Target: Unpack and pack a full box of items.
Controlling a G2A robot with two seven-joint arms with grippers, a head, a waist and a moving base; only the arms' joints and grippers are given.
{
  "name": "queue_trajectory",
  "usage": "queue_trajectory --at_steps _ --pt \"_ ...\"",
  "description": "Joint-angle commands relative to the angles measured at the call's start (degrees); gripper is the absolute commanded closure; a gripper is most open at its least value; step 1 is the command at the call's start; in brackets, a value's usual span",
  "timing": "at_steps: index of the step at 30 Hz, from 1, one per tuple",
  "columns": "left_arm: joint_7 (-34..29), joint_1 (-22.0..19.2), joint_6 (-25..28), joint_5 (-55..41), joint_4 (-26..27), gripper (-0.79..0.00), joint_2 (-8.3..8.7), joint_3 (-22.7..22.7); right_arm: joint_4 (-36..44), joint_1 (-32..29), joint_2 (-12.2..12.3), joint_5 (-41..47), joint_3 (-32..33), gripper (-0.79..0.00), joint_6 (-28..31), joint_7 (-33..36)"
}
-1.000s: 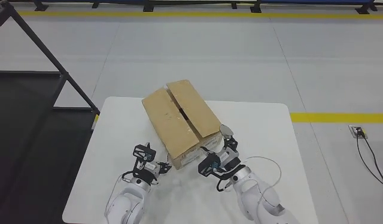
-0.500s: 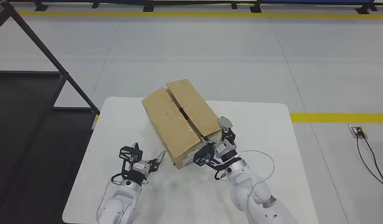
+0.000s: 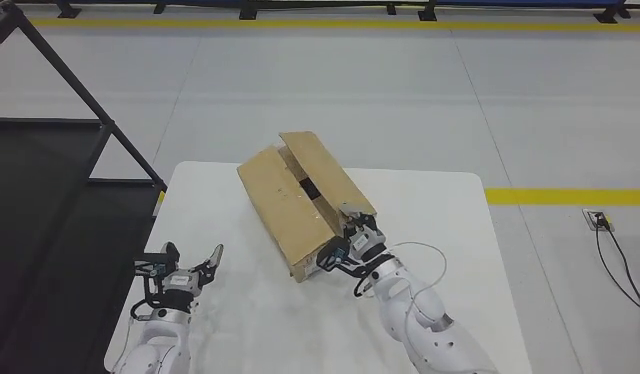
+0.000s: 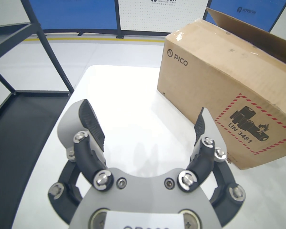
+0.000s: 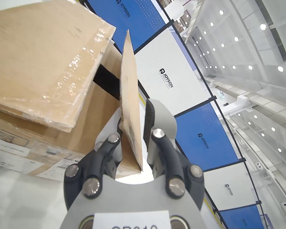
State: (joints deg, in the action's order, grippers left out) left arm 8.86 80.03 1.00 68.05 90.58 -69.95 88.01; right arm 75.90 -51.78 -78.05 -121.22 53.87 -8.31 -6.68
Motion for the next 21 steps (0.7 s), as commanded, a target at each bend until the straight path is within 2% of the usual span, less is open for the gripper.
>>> queue_trajectory --at_steps 1,9,21 --pt "-0.16 0.33 0.01 -0.01 0.32 -0.785 0.05 0.65 0.28 -0.21 0.10 0.74 0.68 0.000 0.83 -1.89" --pt "-0.50 0.93 -0.04 0.04 1.46 -0.785 0.10 2.19 3.35 -2.81 1.06 2.63 4.75 0.000 5.49 -7.29" --pt "-2.16 0.55 -0.22 1.32 2.29 -0.785 0.11 3.18 8.10 -8.36 3.31 1.01 11.75 0.000 11.74 -15.05"
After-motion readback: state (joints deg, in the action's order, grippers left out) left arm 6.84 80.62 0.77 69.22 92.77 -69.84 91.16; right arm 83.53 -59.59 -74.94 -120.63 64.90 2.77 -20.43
